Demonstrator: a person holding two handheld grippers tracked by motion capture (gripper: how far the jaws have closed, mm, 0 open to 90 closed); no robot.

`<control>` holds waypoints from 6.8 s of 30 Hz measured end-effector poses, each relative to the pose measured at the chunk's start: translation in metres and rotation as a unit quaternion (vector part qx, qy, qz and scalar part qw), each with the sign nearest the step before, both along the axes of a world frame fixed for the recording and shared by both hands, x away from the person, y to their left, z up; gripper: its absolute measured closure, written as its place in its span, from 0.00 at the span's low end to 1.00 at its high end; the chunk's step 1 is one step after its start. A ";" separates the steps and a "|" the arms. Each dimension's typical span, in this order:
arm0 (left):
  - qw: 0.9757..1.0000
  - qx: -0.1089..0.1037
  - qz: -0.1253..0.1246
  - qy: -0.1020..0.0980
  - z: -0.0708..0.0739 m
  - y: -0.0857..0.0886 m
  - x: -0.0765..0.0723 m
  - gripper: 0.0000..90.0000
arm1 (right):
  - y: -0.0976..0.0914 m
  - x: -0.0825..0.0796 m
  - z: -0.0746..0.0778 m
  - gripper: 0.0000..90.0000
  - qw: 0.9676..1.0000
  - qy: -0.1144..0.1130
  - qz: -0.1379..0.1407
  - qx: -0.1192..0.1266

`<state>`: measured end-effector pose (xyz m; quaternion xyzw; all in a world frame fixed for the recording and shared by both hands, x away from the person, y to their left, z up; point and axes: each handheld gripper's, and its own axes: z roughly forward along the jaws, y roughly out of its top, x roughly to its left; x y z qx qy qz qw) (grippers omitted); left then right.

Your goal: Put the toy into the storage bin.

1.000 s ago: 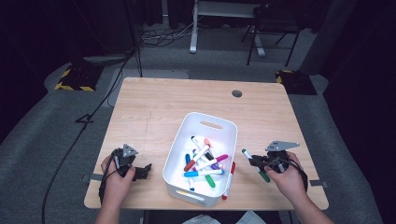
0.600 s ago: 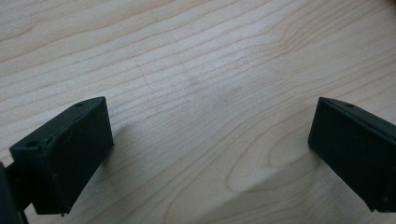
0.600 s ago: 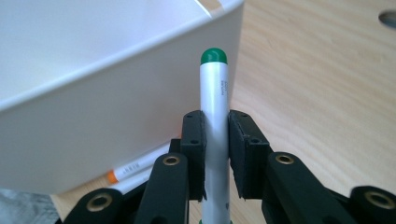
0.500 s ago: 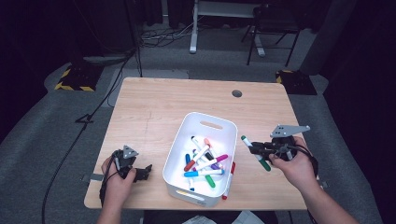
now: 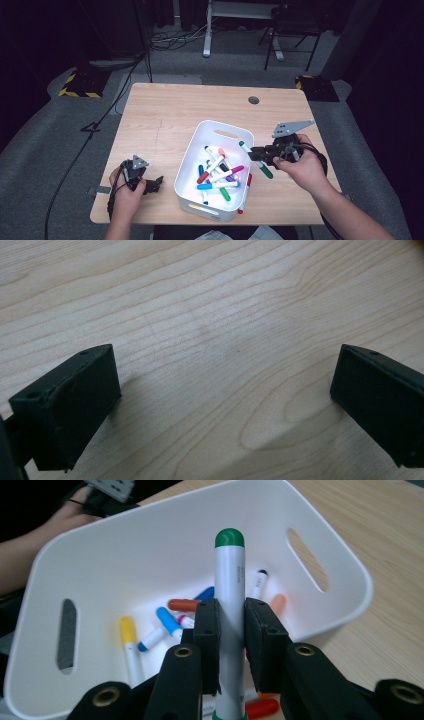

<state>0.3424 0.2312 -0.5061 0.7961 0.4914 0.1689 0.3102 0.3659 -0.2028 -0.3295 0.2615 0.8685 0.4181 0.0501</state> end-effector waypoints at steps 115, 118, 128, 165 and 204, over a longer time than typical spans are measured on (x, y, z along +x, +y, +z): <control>1.000 0.006 -0.008 -0.002 0.001 -0.003 0.004 0.00 | -0.074 -0.060 -0.150 0.58 0.977 0.044 -0.167 -0.127; 1.000 0.007 -0.008 -0.002 0.001 -0.003 0.004 0.00 | -0.075 -0.061 -0.150 0.64 0.976 0.040 -0.165 -0.134; 1.000 0.007 -0.008 -0.002 0.001 -0.003 0.004 0.00 | -0.086 -0.062 -0.148 0.82 0.976 0.044 -0.158 -0.144; 1.000 0.006 -0.008 -0.002 0.001 -0.003 0.004 0.00 | -0.080 -0.055 -0.086 0.83 0.992 0.024 -0.091 -0.086; 1.000 0.007 -0.009 -0.002 0.001 -0.003 0.004 0.00 | 0.013 -0.016 0.020 0.83 0.998 -0.026 0.024 -0.048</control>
